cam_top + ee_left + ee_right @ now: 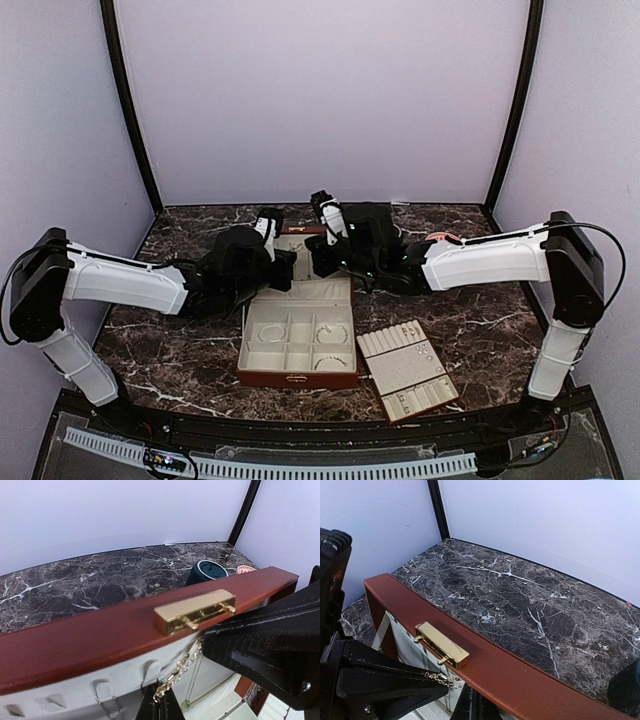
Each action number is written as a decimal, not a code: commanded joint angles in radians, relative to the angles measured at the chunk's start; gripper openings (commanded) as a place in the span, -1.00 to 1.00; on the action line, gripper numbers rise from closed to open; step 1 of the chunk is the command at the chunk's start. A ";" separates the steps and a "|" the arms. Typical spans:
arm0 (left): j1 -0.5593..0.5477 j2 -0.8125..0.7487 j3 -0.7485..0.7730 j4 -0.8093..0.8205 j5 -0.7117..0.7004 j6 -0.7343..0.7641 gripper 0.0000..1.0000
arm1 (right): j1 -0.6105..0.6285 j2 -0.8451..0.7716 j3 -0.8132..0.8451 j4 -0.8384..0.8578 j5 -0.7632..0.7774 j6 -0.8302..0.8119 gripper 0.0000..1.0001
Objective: Organize the mixed jewelry
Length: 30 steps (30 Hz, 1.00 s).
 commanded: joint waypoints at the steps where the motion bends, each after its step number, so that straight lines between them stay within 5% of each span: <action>1: 0.005 0.007 0.017 -0.017 -0.004 -0.013 -1.00 | 0.006 0.011 -0.005 0.006 0.027 0.012 -1.00; 26: 0.005 0.028 0.000 -0.025 0.018 -0.009 -1.00 | 0.016 -0.020 -0.048 0.035 0.003 0.007 -1.00; 30: 0.005 0.004 -0.019 0.004 0.059 0.010 -0.70 | 0.016 -0.036 -0.049 0.036 -0.021 0.010 -0.89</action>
